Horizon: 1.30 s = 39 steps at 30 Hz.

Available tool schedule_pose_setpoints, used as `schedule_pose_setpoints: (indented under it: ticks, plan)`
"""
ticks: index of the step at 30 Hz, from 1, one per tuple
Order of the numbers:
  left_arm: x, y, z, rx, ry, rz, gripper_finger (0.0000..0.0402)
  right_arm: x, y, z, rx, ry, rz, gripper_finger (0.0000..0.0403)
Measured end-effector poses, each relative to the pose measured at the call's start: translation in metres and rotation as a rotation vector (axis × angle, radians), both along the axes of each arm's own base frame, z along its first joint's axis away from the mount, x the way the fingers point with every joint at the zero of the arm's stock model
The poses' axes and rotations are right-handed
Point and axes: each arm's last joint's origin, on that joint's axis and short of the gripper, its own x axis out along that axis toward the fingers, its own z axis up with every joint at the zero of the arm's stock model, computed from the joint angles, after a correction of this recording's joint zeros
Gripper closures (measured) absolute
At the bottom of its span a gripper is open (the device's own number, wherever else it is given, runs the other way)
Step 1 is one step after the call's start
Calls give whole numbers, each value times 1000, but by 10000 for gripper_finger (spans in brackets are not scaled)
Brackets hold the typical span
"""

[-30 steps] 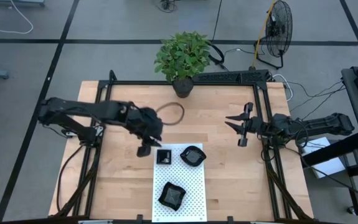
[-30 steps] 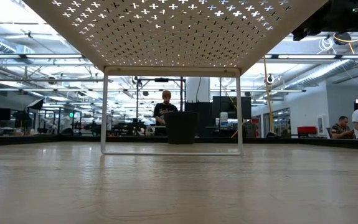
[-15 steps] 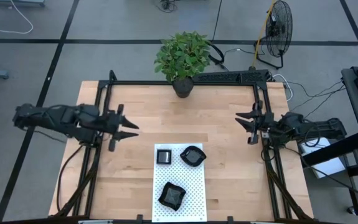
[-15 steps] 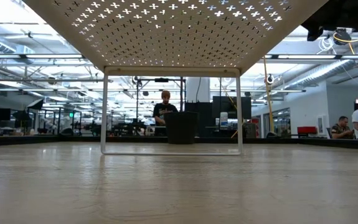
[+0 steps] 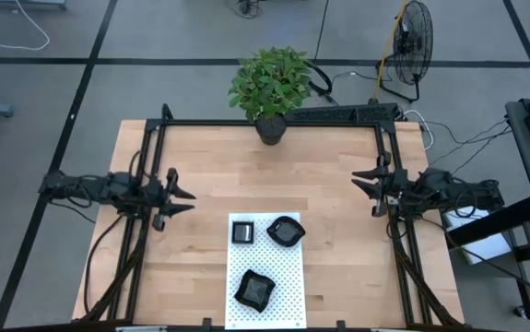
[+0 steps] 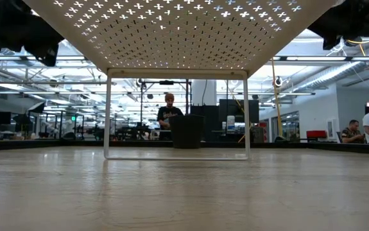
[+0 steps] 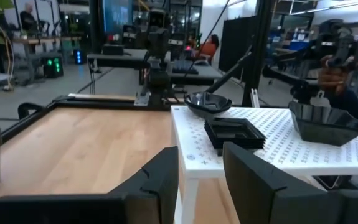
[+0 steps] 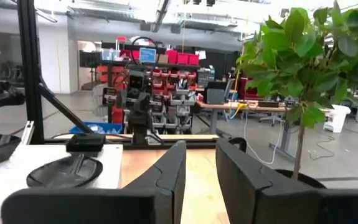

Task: Pick & Place Mini shaped plates
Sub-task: Return to Home Position

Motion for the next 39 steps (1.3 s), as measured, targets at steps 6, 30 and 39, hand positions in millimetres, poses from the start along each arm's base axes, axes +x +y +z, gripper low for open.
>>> schedule_pose_setpoints:
  ticks: [6,30,39]
  plan:
    - [-3,-1,-15,28,-25,-13,272,3,0,-22,2,-20,-4,328]
    - [2,-1,-29,-19,-31,23,272,14,3,-57,-9,40,47,328]
    - [2,-1,-29,45,-38,25,272,14,3,-57,34,35,54,328]
